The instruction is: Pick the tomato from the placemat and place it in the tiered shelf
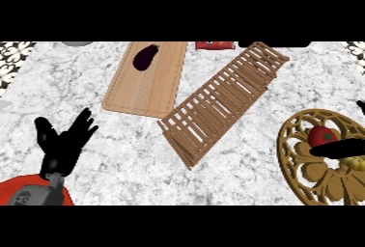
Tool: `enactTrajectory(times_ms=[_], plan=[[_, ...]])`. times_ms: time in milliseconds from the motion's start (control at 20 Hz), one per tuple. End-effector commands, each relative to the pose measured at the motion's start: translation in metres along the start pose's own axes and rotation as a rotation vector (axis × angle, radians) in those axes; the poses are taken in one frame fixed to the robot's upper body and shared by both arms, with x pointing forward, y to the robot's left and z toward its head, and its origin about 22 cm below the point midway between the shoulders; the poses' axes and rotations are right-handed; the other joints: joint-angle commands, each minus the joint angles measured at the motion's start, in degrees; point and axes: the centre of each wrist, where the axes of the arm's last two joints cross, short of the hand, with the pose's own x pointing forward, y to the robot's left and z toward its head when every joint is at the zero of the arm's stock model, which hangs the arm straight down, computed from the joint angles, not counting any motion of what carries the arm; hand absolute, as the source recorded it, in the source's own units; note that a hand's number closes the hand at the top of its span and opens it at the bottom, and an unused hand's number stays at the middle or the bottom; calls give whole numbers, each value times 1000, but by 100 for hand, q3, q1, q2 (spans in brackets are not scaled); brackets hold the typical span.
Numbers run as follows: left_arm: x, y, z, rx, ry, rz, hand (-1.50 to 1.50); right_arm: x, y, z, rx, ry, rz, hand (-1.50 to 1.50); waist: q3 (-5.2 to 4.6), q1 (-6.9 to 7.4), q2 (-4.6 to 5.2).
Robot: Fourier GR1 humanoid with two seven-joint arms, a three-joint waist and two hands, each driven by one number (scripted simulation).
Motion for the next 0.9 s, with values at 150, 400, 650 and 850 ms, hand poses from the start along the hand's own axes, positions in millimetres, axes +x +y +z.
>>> enactTrajectory(times_ms=[150, 400, 650, 850], plan=[[-4, 5, 7, 10, 71, -3, 0, -7, 1, -22, -32, 116, 28, -150, -49, -1, 40], [-33, 6, 12, 2, 72, 5, 0, -9, 16, -28, -55, 115, 58, -150, -51, 8, 45], [-20, 1, -8, 22, 48, 10, 0, 13, 8, -28, -73, 77, 20, -150, -53, -32, 43], [-12, 2, 8, 23, 55, -2, 0, -27, 35, -38, -79, 60, 19, -150, -49, -34, 36]])
